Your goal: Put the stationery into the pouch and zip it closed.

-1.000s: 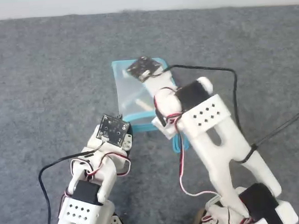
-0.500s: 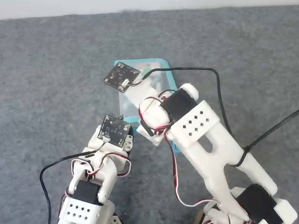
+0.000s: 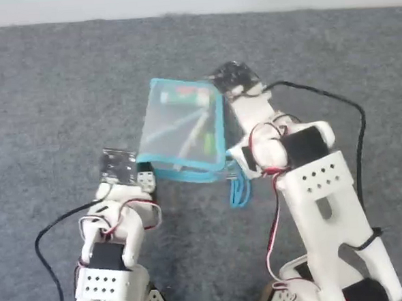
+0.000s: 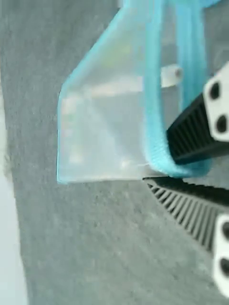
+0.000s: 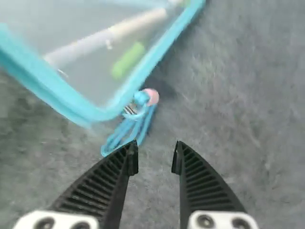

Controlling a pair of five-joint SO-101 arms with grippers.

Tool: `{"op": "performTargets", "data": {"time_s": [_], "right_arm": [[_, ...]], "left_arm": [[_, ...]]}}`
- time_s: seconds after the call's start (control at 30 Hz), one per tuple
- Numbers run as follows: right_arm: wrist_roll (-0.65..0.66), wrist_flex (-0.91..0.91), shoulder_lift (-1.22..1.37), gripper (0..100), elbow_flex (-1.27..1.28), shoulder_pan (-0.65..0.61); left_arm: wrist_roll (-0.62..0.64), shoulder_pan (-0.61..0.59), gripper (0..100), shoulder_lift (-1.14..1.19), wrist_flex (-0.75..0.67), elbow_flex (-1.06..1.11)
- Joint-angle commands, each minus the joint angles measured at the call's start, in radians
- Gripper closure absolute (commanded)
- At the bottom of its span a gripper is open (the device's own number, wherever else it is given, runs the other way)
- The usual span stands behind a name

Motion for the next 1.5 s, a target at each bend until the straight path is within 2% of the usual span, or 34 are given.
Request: {"op": "performTargets", "data": {"time_s": [0.0, 0.17, 0.23, 0.43, 0.63, 0.7, 1.1, 1.23, 1.37, 1.47], "right_arm": [[0.018, -0.12, -0.045, 86.8, 0.12, 0.053], [0.075, -0.251, -0.053, 85.4, 0.258, 0.059], [0.092, -0.291, -0.054, 85.4, 0.293, 0.058], [0.095, -0.412, -0.058, 85.3, 0.379, 0.036], [0.1, -0.624, -0.058, 85.3, 0.489, -0.079], [0.14, -0.673, -0.058, 85.3, 0.506, -0.096], [0.284, -0.891, -0.039, 85.3, 0.557, -0.079], [0.325, -0.931, 0.041, 85.4, 0.557, -0.056], [0.321, -0.99, 0.159, 85.4, 0.555, -0.022], [0.224, -1.072, 0.232, 85.4, 0.554, -0.01]], "left_arm": [[-0.181, 0.161, 99, -0.002, -0.028, -0.001], [-0.025, -0.068, 99, -0.002, -0.034, -0.059], [0.011, -0.118, 99, -0.002, -0.034, -0.064], [-0.012, -0.015, 99, -0.002, -0.018, -0.045], [-0.012, -0.005, 99, -0.002, -0.014, -0.047], [-0.012, -0.003, 99, -0.002, -0.014, -0.047], [-0.012, -0.002, 99, -0.002, -0.018, -0.047], [-0.012, -0.002, 99, -0.002, -0.018, -0.047], [-0.012, -0.002, 99, -0.002, -0.018, -0.047], [-0.012, -0.002, 99, -0.002, -0.018, -0.047]]}}
